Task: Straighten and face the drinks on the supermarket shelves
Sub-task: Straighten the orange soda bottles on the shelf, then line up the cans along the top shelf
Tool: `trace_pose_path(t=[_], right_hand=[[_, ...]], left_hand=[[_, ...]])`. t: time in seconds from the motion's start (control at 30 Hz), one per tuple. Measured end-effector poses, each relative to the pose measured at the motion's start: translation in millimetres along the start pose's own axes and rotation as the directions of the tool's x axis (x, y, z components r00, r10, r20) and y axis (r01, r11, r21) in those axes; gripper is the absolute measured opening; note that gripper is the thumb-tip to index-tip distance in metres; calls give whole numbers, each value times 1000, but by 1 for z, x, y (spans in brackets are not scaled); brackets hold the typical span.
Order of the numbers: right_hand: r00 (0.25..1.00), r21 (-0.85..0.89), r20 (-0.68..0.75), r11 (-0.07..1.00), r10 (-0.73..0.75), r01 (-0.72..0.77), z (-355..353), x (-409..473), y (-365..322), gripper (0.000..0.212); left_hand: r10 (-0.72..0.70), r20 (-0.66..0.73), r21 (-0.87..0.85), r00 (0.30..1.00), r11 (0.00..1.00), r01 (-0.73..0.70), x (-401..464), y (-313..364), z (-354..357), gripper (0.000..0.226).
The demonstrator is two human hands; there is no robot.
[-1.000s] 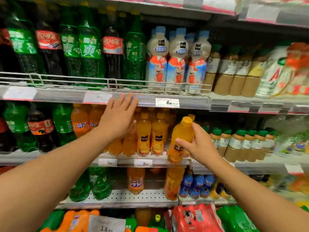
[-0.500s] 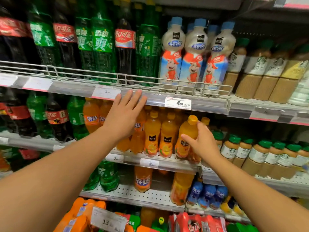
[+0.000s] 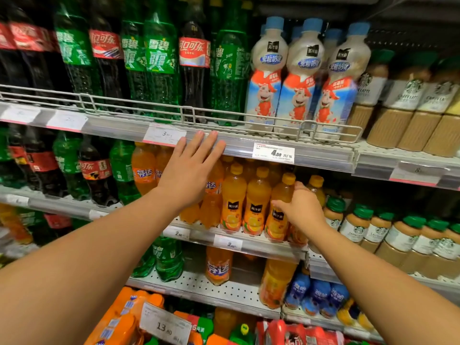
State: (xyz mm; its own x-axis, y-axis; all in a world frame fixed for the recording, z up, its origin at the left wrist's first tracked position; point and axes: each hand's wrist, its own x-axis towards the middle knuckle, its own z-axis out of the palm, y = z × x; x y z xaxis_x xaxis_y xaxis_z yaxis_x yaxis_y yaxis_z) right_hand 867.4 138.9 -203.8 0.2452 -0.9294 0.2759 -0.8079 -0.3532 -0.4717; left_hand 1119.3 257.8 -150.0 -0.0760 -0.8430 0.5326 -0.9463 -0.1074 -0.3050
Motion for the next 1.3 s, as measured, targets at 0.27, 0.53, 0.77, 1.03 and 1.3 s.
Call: trace_pose_path(t=[0.27, 0.53, 0.77, 1.03, 1.3], right_hand=[[999, 33, -37, 999, 8, -7, 6, 3, 1, 89], [994, -31, 101, 998, 51, -48, 0, 13, 3, 87], [992, 6, 115, 998, 58, -59, 0, 8, 0, 88], [994, -56, 28, 993, -106, 108, -44, -33, -36, 75], [972, -72, 68, 970, -227, 231, -146, -40, -120, 43]], left_hand=[[-8, 10, 13, 1000, 1000, 7, 0, 1, 1, 105], [-7, 32, -1, 999, 1000, 7, -1, 1, -4, 103], [-6, 68, 20, 998, 1000, 5, 0, -2, -7, 104], [91, 201, -109, 975, 992, -70, 14, -22, -33, 99], [187, 203, -156, 961, 975, -157, 49, -54, -111, 62]])
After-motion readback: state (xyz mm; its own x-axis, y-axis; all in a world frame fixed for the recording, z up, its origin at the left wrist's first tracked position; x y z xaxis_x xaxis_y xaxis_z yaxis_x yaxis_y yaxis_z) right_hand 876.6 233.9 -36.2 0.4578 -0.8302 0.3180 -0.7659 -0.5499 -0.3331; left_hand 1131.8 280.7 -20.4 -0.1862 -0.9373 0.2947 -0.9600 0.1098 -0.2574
